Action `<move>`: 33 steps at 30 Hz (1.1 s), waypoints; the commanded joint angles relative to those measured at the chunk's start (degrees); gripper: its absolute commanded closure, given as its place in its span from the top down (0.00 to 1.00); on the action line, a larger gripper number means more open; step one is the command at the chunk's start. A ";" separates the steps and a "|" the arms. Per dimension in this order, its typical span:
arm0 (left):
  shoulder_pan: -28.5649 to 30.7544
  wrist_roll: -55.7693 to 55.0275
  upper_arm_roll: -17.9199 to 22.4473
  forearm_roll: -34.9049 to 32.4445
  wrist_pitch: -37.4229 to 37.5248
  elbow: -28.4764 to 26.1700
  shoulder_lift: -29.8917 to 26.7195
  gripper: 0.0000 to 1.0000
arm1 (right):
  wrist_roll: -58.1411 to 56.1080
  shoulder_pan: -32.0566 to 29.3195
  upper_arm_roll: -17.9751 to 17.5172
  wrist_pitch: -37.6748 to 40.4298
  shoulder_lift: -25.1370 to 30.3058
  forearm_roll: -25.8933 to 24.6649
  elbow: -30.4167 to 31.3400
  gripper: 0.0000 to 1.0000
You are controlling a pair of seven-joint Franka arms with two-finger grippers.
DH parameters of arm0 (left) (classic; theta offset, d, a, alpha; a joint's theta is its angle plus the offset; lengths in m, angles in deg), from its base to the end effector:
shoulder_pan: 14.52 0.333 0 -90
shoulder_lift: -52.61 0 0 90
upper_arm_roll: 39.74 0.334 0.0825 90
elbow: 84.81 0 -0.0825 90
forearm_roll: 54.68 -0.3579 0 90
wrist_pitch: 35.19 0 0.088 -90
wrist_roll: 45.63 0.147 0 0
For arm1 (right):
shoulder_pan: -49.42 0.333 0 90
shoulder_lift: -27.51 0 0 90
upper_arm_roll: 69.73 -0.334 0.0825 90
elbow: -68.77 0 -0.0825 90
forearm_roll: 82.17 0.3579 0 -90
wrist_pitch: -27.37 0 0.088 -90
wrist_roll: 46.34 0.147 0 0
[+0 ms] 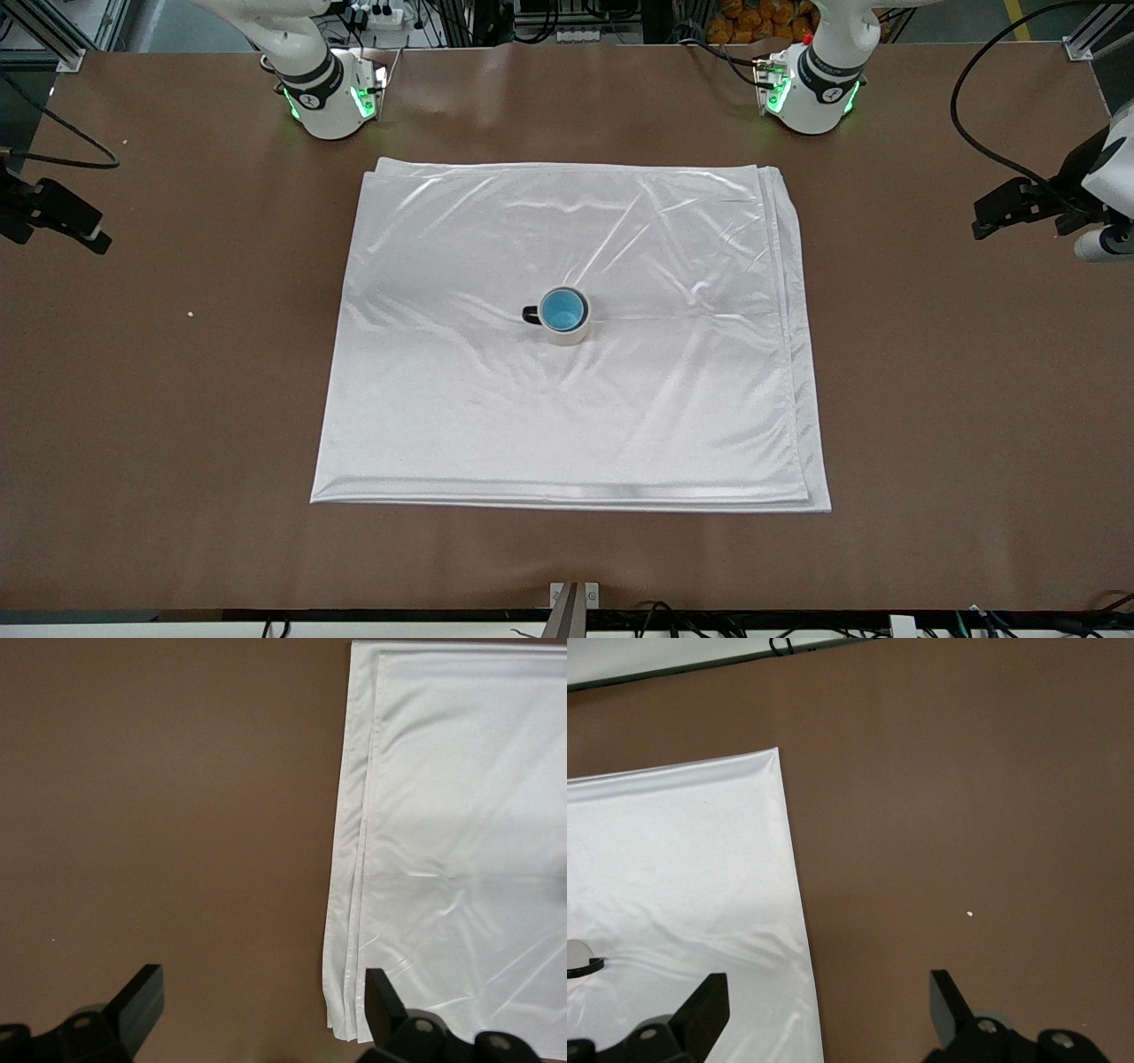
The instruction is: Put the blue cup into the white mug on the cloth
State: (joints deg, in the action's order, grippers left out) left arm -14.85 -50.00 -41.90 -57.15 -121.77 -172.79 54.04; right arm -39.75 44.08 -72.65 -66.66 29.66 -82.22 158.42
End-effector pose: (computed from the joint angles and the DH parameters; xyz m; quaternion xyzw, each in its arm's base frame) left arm 0.5283 -0.0162 0.6000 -0.9993 -0.0171 0.0234 0.0225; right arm 0.5276 -0.0219 0.6318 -0.9953 0.0784 -0.0569 0.0007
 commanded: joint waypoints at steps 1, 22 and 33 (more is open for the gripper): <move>-0.02 1.29 0.13 -0.61 -0.44 -0.36 -0.38 1.00 | -0.17 0.94 1.33 0.95 -0.04 0.23 -1.31 1.00; -0.02 1.29 0.05 -0.69 -0.44 -0.27 -0.11 1.00 | 0.53 0.77 1.24 3.32 -0.04 1.02 -1.31 1.00; -0.02 1.29 0.13 -0.78 -0.44 -0.27 -0.03 1.00 | 0.09 0.59 1.42 3.06 -0.13 0.58 -1.31 1.00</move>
State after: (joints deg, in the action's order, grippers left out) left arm -14.85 -50.00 -41.90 -57.15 -121.77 -172.79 54.29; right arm -39.73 44.67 -71.62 -64.34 29.66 -82.20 158.04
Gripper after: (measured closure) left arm 0.000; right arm 0.000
